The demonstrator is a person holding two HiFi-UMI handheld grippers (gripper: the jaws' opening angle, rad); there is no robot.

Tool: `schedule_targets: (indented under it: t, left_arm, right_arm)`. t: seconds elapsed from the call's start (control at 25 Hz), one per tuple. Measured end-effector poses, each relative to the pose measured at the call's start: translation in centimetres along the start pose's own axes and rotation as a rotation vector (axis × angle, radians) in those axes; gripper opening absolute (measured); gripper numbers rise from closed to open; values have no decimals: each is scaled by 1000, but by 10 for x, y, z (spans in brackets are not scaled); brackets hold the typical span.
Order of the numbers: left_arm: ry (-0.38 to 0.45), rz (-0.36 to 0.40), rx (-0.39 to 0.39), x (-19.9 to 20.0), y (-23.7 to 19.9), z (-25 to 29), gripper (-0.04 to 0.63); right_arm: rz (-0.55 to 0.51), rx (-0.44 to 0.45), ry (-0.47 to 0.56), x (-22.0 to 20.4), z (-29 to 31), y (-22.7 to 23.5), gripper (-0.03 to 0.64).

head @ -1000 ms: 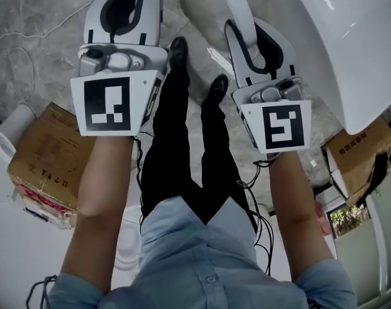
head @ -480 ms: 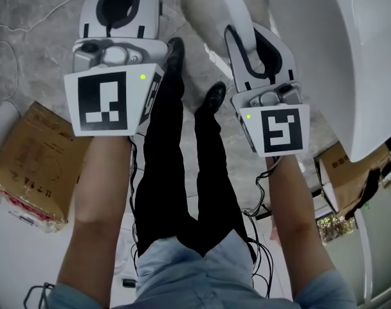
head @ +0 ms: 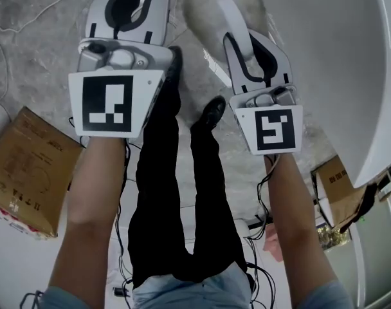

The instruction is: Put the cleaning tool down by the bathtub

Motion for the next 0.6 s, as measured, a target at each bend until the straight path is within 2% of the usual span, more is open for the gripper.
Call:
schedule_targets:
  t: [0.24, 0.6]
  left_arm:
    - [13, 15, -20, -38, -3, 6, 15]
    - [-28, 61, -29, -95, -13, 9, 15]
  right_arm:
    - [-8, -1, -22, -41, 20, -8, 100]
    - [-42, 15, -49, -90, 44, -17, 100]
Point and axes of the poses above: the fingertips, and each gripper's own axes: z forward along the fingers, y to its right, x out of its top, the point moved 8 cm from there along -z, backward along the fingers, and after that the axes turned 13 degrees about -z, right-handed, at the moved point
